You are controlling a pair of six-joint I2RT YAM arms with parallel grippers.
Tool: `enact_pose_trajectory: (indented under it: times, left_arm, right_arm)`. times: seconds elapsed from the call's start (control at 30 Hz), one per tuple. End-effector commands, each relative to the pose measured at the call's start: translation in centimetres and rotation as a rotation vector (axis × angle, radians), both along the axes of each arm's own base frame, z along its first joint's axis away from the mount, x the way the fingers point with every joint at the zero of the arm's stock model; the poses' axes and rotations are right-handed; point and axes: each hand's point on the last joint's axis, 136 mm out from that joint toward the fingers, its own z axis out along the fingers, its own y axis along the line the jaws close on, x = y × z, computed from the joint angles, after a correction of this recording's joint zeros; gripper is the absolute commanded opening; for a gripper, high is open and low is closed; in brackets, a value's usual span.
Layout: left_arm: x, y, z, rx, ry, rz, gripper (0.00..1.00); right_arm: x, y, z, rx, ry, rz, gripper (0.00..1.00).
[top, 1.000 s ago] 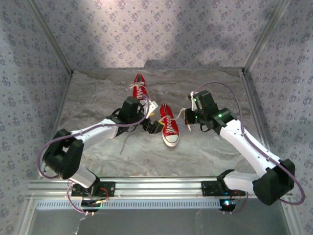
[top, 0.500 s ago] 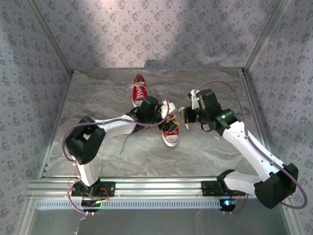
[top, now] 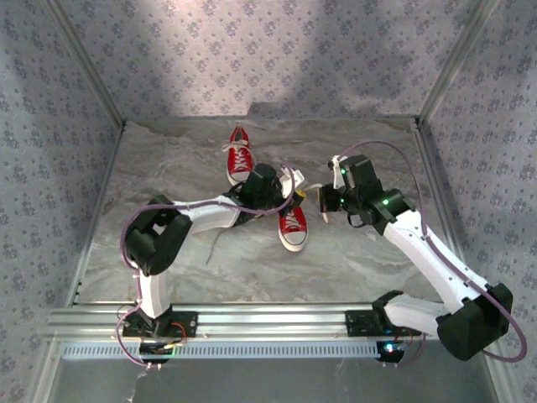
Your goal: Tie the shoes
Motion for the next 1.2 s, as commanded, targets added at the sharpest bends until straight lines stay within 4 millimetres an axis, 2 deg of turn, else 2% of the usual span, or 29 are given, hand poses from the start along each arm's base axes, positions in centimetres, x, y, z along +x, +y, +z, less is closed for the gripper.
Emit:
enact_pose_trajectory:
  times: [0.0, 0.17, 0.27, 0.3, 0.33, 0.37, 0.47, 0.53, 0.63, 0.77, 0.93, 1.07, 1.17]
  left_arm:
    - [1.1, 0.0, 2.5, -0.072, -0.025, 0.001, 0.00]
    - [1.5, 1.2, 3.0, -0.089, 0.011, 0.005, 0.00]
    - [1.4, 1.6, 3.0, -0.080, 0.064, -0.020, 0.00]
    - [1.5, 1.8, 3.0, -0.077, 0.088, -0.026, 0.00]
    - [1.5, 1.9, 2.8, -0.072, 0.124, -0.031, 0.00]
    - [1.7, 2.0, 2.8, -0.073, 0.154, -0.032, 0.00]
    - [2.2, 2.6, 2.8, -0.074, 0.253, -0.018, 0.00]
    - [2.7, 3.0, 2.6, -0.059, 0.302, 0.003, 0.00]
    - [3.4, 3.3, 2.6, -0.051, 0.391, 0.024, 0.00]
    - [3.7, 3.2, 2.4, -0.059, 0.493, 0.011, 0.00]
    - [3.9, 3.3, 2.1, -0.039, 0.550, 0.014, 0.00]
    - [3.9, 3.4, 1.7, -0.020, 0.584, 0.004, 0.00]
    - [3.4, 3.6, 1.7, 0.004, 0.594, -0.018, 0.00]
  right_arm:
    - [-0.3, -2.4, -1.5, -0.058, 0.049, -0.108, 0.00]
    - [-0.5, -4.6, -6.3, -0.170, 0.213, -0.205, 0.00]
    - [-0.6, -4.3, -9.2, -0.206, 0.303, -0.200, 0.00]
    - [-0.6, -4.2, -9.9, -0.218, 0.326, -0.196, 0.04]
    - [-0.4, -4.2, -10.3, -0.230, 0.333, -0.205, 0.15]
    - [-0.2, -4.4, -10.2, -0.247, 0.318, -0.226, 0.30]
    - [0.4, -5.1, -8.0, -0.251, 0.181, -0.288, 0.65]
    - [0.5, -4.3, -6.1, -0.187, 0.061, -0.264, 0.69]
    - [-0.1, -1.1, -4.5, -0.086, -0.053, -0.133, 0.69]
    - [-2.5, 5.5, -5.0, -0.070, -0.152, 0.059, 0.69]
    - [-4.8, 13.5, -8.1, -0.106, -0.194, 0.180, 0.62]
    - [-5.0, 20.2, -10.8, -0.126, -0.203, 0.311, 0.62]
    - [-4.7, 23.9, -12.7, -0.174, -0.212, 0.440, 0.63]
